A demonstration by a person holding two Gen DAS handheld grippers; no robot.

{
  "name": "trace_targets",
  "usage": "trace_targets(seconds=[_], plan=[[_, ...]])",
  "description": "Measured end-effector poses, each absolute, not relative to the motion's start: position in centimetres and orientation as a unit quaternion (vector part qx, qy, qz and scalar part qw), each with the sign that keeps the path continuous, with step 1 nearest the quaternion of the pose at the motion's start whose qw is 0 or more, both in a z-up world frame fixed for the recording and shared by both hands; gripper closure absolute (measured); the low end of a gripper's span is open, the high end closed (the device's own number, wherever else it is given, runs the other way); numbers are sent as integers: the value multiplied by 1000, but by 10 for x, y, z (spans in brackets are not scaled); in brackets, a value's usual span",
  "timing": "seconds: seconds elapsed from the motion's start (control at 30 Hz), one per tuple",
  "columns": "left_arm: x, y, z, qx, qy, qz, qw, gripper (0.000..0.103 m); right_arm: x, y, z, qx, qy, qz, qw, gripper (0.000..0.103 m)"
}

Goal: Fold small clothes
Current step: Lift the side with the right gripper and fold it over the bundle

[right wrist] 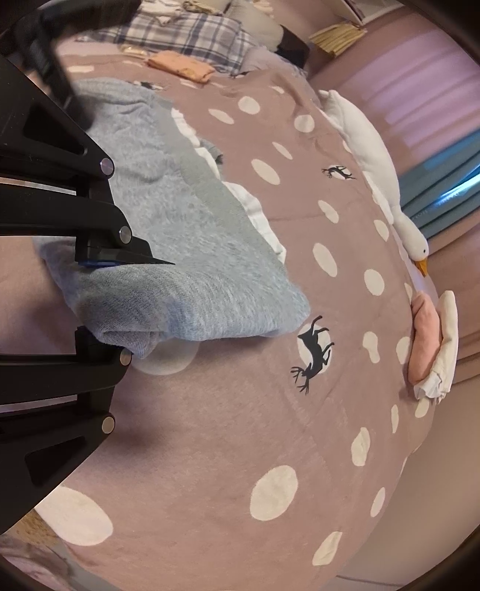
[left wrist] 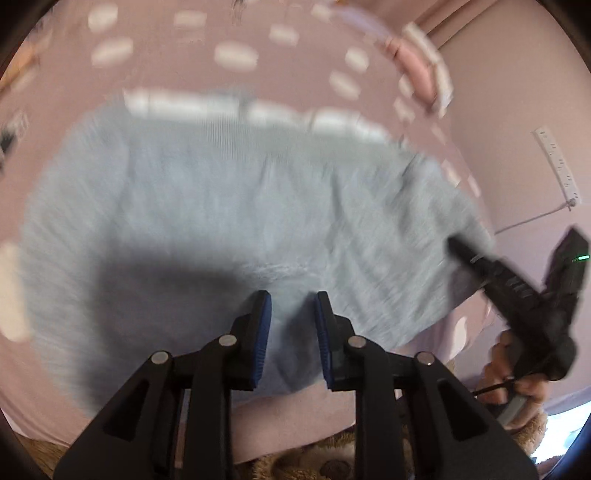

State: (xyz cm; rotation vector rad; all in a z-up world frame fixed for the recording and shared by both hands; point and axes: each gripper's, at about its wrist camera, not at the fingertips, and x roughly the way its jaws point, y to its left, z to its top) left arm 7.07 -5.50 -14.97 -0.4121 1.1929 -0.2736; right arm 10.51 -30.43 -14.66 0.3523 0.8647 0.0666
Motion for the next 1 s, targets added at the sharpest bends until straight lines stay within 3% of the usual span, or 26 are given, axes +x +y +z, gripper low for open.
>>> trace_targets(seconds=[0.23, 0.47, 0.53, 0.63, 1.0], plan=[[74, -63, -163, -173, 558, -121, 803, 80, 104, -293, -137, 150, 399, 43, 904, 81], [66, -35, -138, -195, 557, -127, 798, 80, 103, -263, -109, 114, 364, 83, 920, 81], [60, -21, -123, -200, 534, -119, 813, 77, 102, -254, -101, 105, 354, 100, 924, 81], [50, 10, -103, -208, 503, -75, 835, 63, 101, -230, -88, 76, 332, 128, 931, 81], [24, 83, -92, -268, 467, 18, 843, 60, 93, -140, -86, -17, 329, 249, 911, 81]])
